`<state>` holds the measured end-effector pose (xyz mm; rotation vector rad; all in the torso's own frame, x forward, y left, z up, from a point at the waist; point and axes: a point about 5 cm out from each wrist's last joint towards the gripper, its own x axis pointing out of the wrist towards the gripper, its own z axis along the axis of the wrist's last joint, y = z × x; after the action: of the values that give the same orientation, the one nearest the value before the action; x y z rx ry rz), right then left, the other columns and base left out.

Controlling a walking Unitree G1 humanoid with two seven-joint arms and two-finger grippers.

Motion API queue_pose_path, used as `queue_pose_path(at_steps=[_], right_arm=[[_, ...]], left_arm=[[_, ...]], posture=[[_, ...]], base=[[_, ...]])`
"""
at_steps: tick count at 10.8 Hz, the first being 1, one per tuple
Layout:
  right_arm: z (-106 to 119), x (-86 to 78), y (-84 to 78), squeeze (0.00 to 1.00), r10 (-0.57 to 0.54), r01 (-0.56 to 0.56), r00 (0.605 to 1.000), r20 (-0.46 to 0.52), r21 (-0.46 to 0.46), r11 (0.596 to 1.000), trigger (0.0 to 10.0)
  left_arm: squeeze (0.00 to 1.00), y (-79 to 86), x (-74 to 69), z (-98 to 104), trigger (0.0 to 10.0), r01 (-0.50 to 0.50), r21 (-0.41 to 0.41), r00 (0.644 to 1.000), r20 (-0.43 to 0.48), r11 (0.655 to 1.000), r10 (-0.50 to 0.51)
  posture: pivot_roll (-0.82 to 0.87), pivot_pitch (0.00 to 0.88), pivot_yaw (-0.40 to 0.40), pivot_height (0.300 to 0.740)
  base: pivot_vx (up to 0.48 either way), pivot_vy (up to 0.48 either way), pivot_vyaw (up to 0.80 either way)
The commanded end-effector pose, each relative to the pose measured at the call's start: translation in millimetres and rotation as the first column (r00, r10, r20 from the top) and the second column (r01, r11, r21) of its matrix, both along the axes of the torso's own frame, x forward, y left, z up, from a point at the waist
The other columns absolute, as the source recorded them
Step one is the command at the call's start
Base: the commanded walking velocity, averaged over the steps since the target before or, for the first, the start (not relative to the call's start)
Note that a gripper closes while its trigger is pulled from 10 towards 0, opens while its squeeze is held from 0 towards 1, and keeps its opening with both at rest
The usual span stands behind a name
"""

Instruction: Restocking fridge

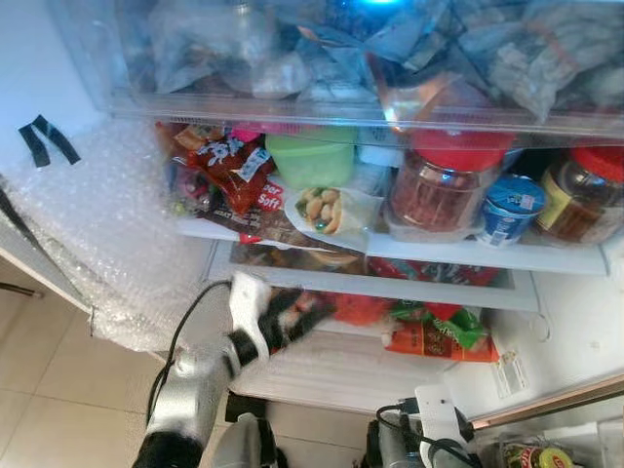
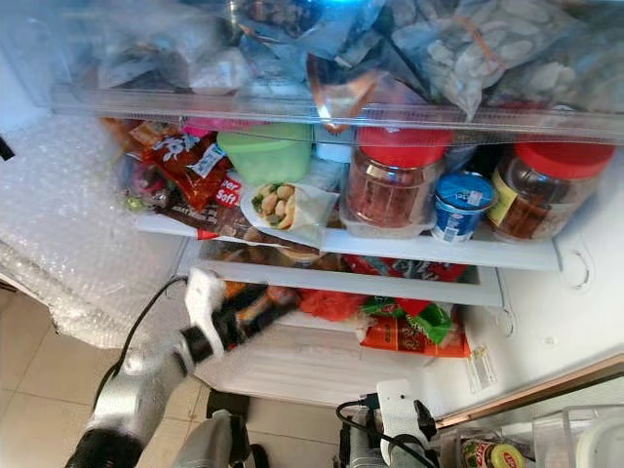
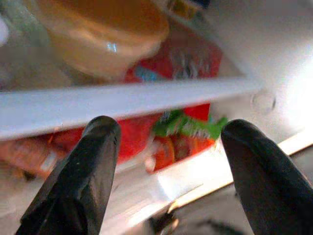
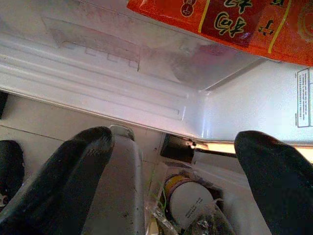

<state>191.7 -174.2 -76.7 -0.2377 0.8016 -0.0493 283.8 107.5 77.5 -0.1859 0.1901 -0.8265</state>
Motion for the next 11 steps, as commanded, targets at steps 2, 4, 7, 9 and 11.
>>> queue_pose_path(at_steps=[2, 4, 7, 9, 11], right_arm=[[-21.3, -40.2, 11.7, 0.00, 0.009, -0.004, 0.986, -0.167, 0.031, 1.000, 10.0], [-21.4, -40.2, 12.2, 0.00, 0.016, -0.010, 0.985, -0.170, 0.032, 0.999, 10.0], [-21.5, -40.4, 12.2, 0.00, 0.016, -0.011, 0.985, -0.171, 0.032, 0.999, 10.0], [-21.4, -40.1, 12.2, 0.00, 0.016, -0.011, 0.985, -0.172, 0.034, 0.999, 10.0], [-21.3, -39.8, 12.4, 0.00, 0.018, -0.012, 0.985, -0.173, 0.036, 0.999, 10.0]], left_arm=[[0.00, 10.1, -17.5, -4.6, 10.0, 0.154, 0.233, 0.988, -0.032, 0.960, -0.151], [0.00, 24.8, -28.7, -19.9, 10.0, 0.229, 0.327, 0.972, -0.127, 0.917, -0.197], [0.00, 45.3, -39.9, -59.8, 10.0, 0.167, 0.417, 0.966, -0.252, 0.894, -0.062], [0.00, 62.9, -37.0, -92.7, 10.0, -0.068, 0.530, 0.931, -0.270, 0.845, 0.245], [0.00, 73.7, -42.8, -116.0, 10.0, -0.288, 0.586, 0.803, -0.284, 0.758, 0.524]], posture=[[-0.13, 0.175, 0.081, 0.654], [-0.13, 0.170, 0.081, 0.654], [-0.13, 0.168, 0.080, 0.654], [-0.12, 0.174, 0.077, 0.654], [-0.12, 0.177, 0.072, 0.654]], base=[[0.000, 0.000, 0.00], [0.000, 0.000, 0.00], [0.000, 0.000, 0.00], [0.000, 0.000, 0.00], [0.000, 0.000, 0.00]])
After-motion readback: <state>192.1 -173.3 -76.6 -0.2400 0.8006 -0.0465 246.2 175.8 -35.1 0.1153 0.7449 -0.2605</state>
